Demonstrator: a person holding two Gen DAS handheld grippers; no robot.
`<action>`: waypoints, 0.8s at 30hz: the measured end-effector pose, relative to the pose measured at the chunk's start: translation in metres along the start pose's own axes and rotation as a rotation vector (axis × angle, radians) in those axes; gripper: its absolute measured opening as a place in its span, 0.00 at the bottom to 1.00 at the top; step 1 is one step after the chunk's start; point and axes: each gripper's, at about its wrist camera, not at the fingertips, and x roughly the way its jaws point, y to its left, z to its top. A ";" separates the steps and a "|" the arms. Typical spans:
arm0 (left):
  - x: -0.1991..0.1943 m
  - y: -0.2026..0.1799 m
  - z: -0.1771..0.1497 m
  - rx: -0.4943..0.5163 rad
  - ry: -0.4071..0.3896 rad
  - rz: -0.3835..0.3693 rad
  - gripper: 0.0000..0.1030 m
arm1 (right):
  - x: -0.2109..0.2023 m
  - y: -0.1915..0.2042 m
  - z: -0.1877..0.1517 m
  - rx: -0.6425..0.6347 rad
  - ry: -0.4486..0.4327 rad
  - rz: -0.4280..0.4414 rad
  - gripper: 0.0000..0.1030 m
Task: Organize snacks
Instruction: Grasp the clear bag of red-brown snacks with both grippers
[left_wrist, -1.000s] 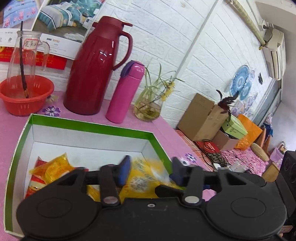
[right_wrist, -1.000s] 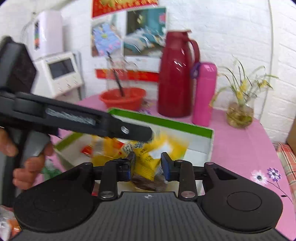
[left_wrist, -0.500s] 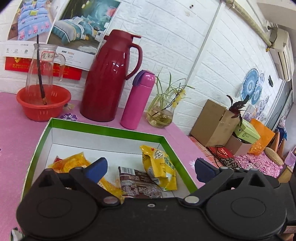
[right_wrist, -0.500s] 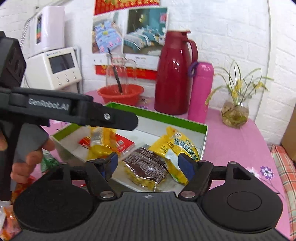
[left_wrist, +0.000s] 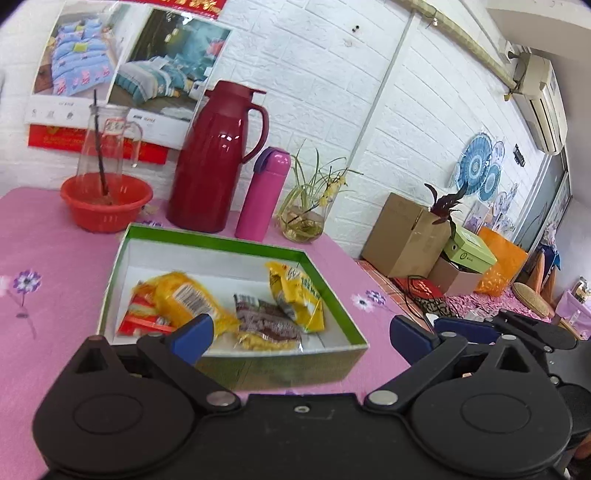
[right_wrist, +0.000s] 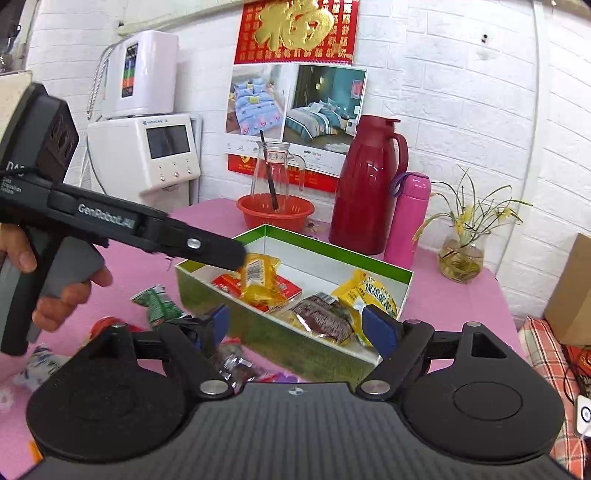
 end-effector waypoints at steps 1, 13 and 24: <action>-0.004 0.002 -0.002 -0.011 0.011 -0.001 1.00 | -0.005 0.001 -0.002 0.002 0.003 0.006 1.00; -0.007 0.012 -0.039 0.011 0.131 -0.005 1.00 | 0.004 0.026 -0.037 -0.050 0.138 0.081 1.00; 0.057 0.048 -0.052 -0.133 0.258 -0.020 1.00 | 0.081 0.039 -0.033 -0.011 0.261 0.117 1.00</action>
